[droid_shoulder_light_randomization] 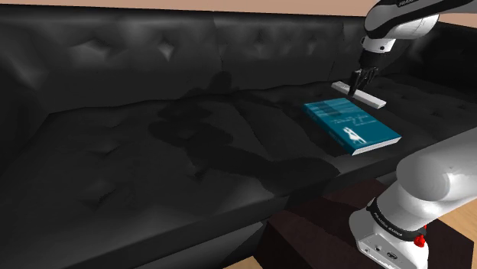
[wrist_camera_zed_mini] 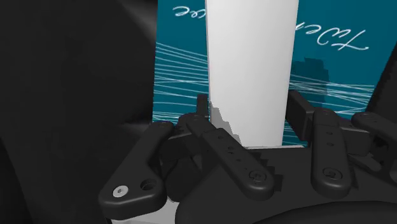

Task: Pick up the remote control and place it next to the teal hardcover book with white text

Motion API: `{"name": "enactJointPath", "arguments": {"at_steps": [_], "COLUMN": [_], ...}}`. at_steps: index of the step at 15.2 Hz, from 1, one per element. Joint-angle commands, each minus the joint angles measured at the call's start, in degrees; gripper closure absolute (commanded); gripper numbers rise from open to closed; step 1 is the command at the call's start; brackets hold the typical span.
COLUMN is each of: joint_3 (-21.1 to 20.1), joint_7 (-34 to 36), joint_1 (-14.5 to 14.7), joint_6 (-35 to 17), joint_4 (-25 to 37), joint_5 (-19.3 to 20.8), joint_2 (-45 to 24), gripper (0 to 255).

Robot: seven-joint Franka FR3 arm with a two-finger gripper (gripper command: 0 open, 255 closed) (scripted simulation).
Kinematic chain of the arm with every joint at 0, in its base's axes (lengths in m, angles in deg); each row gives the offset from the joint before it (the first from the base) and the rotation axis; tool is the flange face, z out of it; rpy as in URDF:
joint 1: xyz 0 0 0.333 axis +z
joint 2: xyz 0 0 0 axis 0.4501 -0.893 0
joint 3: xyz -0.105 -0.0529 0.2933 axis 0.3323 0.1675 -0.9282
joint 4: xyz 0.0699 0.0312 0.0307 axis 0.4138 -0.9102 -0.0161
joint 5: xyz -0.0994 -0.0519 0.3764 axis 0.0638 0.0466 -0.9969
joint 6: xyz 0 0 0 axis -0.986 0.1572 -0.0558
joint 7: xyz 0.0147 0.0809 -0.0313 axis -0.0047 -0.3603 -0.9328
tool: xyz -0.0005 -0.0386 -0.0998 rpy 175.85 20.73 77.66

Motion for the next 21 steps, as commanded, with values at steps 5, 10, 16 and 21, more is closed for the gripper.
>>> {"name": "enactJointPath", "arguments": {"at_steps": [5, 10, 16, 21], "joint_3": [5.94, 10.35, 14.96, 14.81], "joint_7": [-9.29, -17.20, -28.08, -28.43], "joint_1": [-3.18, -5.65, -9.75, -10.03], "joint_6": [-0.02, 0.02, 1.17, -2.48], "joint_4": [5.89, 12.10, 22.76, 20.28], "joint_5": [0.36, -1.18, -5.91, -6.61], "joint_2": [-5.30, -11.26, -21.30, -22.64], "gripper": [255, 255, 255, 255]}}
